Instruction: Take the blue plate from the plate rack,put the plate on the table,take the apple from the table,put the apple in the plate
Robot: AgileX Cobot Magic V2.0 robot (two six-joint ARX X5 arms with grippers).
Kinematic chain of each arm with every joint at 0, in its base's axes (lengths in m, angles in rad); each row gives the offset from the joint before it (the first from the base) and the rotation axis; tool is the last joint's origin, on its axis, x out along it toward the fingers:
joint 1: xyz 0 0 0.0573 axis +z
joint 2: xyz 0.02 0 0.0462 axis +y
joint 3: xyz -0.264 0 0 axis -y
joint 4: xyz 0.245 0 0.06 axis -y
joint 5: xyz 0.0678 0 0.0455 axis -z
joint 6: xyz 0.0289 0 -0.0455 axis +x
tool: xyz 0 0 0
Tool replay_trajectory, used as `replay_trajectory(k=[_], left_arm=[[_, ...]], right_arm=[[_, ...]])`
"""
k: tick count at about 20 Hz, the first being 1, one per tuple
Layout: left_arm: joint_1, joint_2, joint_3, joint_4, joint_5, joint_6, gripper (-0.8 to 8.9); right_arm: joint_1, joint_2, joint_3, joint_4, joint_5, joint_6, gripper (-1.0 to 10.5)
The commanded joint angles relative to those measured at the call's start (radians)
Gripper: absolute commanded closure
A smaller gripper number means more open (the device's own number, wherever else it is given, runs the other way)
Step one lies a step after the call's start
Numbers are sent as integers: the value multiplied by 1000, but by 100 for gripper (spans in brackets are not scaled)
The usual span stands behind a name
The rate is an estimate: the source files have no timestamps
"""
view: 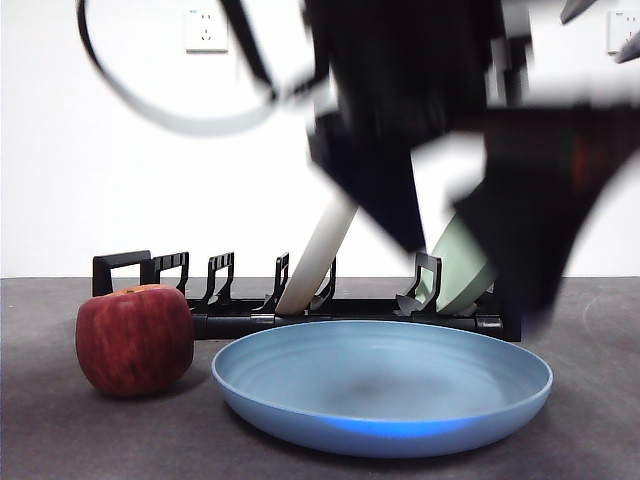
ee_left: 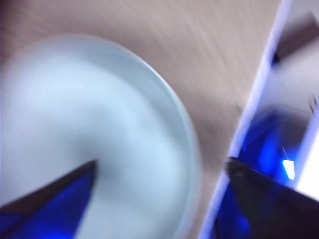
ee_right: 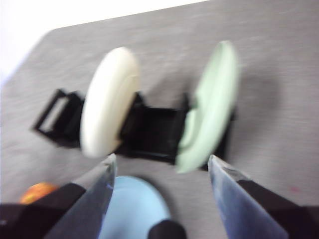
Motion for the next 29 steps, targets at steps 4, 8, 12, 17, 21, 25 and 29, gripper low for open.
replay_trajectory(k=[4, 8, 12, 17, 21, 25, 29], left_arm=[[106, -322, 87, 12, -93, -13, 324], [341, -488, 108, -19, -38, -2, 382], [683, -565, 108, -172, 137, -11, 381], [992, -612, 108, -255, 252, -14, 381], [1135, -644, 108, -276, 290, -22, 381], [1200, -679, 108, -311, 328, -26, 381], [1201, -698, 108, -337, 330, -41, 381]], right_arm=[[50, 2, 7, 13, -68, 5, 619], [193, 50, 11, 47, -64, 2, 534], [384, 172, 64, 66, -3, -9, 534], [569, 350, 193, 64, 82, -75, 522], [657, 489, 289, 65, 141, -106, 405], [742, 674, 392, 65, 223, -167, 405], [799, 879, 487, 66, 258, -198, 405]])
